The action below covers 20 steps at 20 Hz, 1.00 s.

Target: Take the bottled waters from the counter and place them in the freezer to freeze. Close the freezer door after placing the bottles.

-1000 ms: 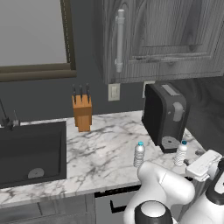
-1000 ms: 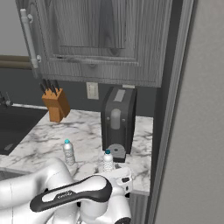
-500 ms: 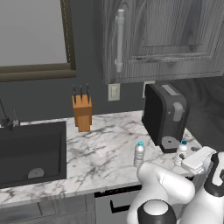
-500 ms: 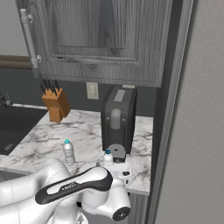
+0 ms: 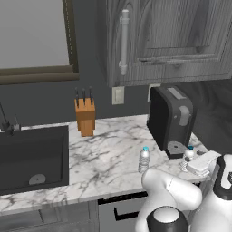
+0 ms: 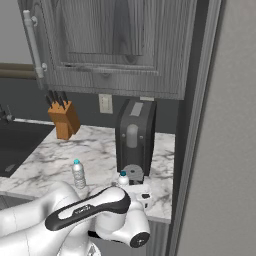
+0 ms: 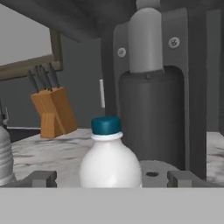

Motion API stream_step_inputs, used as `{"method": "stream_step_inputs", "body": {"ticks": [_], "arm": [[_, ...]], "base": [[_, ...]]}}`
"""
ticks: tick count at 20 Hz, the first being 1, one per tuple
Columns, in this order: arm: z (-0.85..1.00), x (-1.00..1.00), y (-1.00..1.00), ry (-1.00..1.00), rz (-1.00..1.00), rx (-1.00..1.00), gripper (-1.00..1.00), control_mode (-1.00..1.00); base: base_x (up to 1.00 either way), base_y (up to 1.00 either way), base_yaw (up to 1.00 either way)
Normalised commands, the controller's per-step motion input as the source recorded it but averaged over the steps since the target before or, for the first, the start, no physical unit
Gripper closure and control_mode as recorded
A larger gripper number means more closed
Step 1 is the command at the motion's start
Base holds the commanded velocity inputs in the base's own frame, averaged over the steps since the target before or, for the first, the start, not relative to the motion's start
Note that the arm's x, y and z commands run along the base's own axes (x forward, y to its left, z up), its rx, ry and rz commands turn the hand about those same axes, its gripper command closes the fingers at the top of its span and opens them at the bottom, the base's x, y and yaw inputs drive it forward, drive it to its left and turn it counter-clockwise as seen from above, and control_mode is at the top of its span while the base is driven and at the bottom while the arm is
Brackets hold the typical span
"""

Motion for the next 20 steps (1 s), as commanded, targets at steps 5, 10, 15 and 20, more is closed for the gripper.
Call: {"method": "stream_step_inputs", "body": {"ticks": [5, 10, 15, 20], "arm": [[-0.04, 0.10, 0.00, 0.05, 0.00, 0.08, -1.00, -1.00], [-0.07, 0.00, 0.01, 0.00, 0.00, 0.00, -1.00, -1.00], [-0.01, 0.00, 0.09, 0.00, 0.00, 0.00, -1.00, -1.00], [0.00, 0.00, 0.08, 0.00, 0.00, 0.00, -1.00, -1.00]], "base": [[0.00, 0.00, 0.00], [0.00, 0.00, 0.00], [0.00, 0.00, 0.00], [0.00, 0.00, 0.00]]}}
